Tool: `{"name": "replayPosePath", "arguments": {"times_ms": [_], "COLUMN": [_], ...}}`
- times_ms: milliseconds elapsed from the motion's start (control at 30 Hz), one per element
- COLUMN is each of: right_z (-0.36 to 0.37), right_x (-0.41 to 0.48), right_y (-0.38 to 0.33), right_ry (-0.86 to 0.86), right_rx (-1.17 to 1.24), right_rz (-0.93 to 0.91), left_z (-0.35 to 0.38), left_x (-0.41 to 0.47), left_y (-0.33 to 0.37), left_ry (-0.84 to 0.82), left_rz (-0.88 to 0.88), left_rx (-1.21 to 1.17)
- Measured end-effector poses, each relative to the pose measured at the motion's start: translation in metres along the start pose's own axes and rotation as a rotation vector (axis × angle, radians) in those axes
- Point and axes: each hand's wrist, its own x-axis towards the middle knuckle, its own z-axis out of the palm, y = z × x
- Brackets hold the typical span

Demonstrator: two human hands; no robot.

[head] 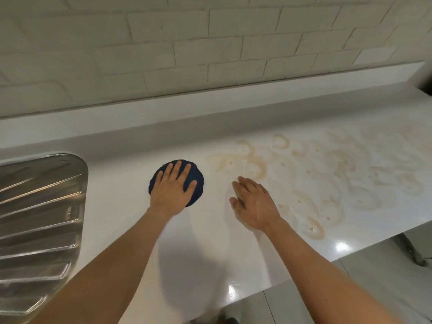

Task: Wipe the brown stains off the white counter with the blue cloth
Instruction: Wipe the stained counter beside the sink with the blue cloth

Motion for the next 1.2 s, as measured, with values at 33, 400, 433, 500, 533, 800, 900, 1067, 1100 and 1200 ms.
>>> {"name": "replayPosePath", "arguments": {"times_ms": [33, 400, 433, 500, 533, 800, 900, 1067, 1100, 1200], "right_z": [-0.001, 0.005, 0.005, 0.005, 0.005, 0.004, -0.001, -0.009, -0.012, -0.021], "right_x": [0.001, -0.003, -0.003, -0.001, -0.001, -0.001, 0.002, 0.008, 0.009, 0.015], "right_y": [0.0, 0.006, 0.006, 0.006, 0.006, 0.011, 0.013, 0.015, 0.017, 0.029], "right_ry": [0.0, 0.019, 0.019, 0.02, 0.02, -0.026, -0.057, -0.06, -0.051, 0.019], "right_rx": [-0.001, 0.01, 0.011, 0.015, 0.015, 0.028, 0.034, 0.048, 0.067, 0.097], "right_rz": [0.0, -0.012, -0.013, -0.011, -0.01, -0.045, -0.062, -0.079, -0.087, -0.093], "left_z": [0.0, 0.011, 0.007, 0.001, 0.0, 0.017, 0.011, 0.002, 0.003, 0.011], "left_x": [0.011, -0.039, -0.032, -0.009, 0.002, -0.038, -0.04, 0.022, 0.029, 0.024], "left_y": [0.011, 0.01, 0.004, 0.007, 0.016, 0.049, 0.016, 0.031, 0.043, 0.074], "left_ry": [0.004, -0.012, -0.01, -0.003, 0.0, -0.019, -0.008, -0.021, -0.024, -0.023], "left_rz": [-0.052, 0.137, 0.089, -0.025, -0.072, 0.098, 0.09, -0.161, -0.179, -0.125], "left_rx": [-0.002, 0.016, 0.016, 0.012, 0.007, 0.005, 0.012, -0.006, -0.018, -0.029]}}
